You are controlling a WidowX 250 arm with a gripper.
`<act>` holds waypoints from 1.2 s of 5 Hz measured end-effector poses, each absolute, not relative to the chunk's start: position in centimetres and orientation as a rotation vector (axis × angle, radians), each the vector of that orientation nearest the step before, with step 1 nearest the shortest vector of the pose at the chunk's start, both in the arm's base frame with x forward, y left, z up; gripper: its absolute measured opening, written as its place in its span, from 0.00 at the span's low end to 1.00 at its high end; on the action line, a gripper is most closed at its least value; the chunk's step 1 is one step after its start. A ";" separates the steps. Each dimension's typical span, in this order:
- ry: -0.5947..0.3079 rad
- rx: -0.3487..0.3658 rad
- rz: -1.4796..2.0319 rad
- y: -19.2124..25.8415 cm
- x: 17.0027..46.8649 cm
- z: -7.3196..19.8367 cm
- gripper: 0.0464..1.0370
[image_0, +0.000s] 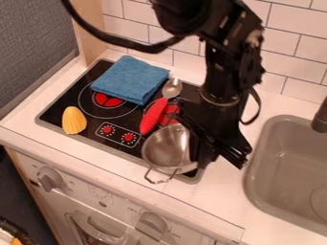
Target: Put the silver wo on the blue towel
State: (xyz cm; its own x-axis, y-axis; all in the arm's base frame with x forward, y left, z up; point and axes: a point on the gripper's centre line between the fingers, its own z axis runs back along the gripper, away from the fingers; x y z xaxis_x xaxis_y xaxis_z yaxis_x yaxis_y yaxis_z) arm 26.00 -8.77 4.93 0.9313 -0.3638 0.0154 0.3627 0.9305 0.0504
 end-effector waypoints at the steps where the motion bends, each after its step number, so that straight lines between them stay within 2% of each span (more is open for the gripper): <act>1: -0.045 0.041 -0.346 -7.9 26.8 6.4 0.01; 4: -0.189 0.095 -0.236 -1.8 33.3 11.6 0.01; 6: -0.172 0.152 -0.148 2.0 36.7 11.7 0.01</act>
State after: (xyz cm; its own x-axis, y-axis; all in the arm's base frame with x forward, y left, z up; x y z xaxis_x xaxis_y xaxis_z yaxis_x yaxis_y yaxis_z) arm 36.73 1.97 11.71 0.9744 -0.1590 0.1587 0.1331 0.9777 0.1626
